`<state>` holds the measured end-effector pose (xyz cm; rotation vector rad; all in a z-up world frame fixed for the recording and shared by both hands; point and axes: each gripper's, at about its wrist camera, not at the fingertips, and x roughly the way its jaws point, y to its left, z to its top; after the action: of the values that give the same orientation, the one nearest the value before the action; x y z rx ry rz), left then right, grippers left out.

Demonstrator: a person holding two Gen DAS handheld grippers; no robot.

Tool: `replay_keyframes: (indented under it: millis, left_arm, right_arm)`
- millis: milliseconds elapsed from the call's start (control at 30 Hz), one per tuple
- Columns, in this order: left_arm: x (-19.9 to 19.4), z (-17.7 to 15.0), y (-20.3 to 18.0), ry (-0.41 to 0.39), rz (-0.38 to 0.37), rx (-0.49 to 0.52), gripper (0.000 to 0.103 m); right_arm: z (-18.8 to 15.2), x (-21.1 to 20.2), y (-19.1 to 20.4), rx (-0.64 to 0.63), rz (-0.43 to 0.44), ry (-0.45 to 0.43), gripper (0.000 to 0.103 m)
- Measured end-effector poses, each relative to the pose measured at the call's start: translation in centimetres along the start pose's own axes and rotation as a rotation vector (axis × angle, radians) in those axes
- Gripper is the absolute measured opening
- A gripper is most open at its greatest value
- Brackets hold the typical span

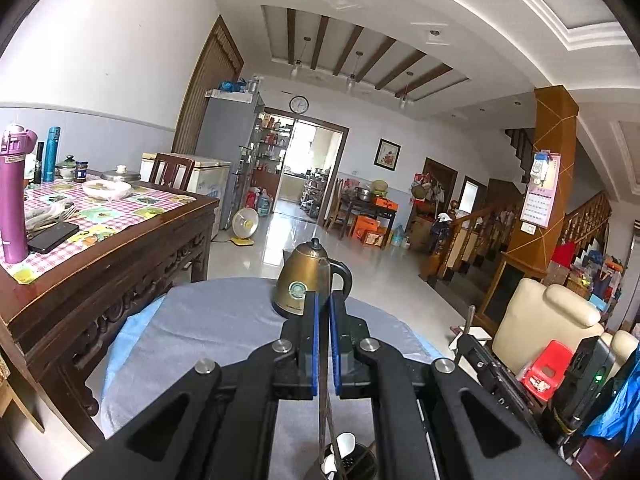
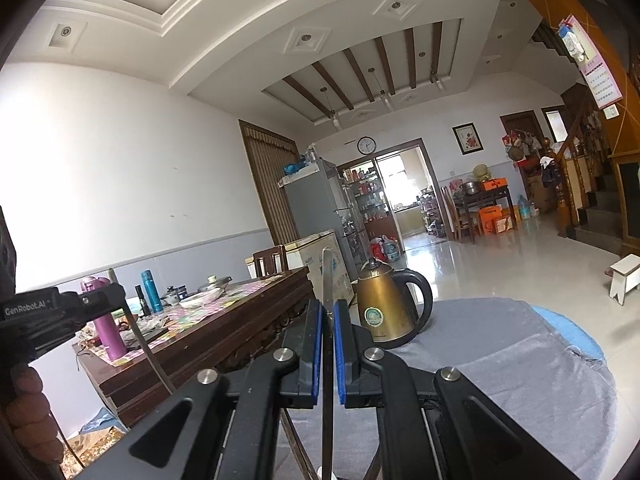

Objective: Organize utensils
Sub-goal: 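Lower the chopstick into the cup and open the left gripper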

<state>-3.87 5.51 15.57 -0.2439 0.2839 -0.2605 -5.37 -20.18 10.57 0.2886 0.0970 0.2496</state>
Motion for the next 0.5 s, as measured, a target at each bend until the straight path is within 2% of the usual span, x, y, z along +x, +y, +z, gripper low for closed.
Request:
replay_keyframes:
  millis: [500]
  left_arm:
    - [1.1,-0.5,-2.1,0.041,-0.028,0.036,0.005]
  right_arm:
    - [0.0,0.6,-0.2,-0.011,0.0,-0.003,0.007]
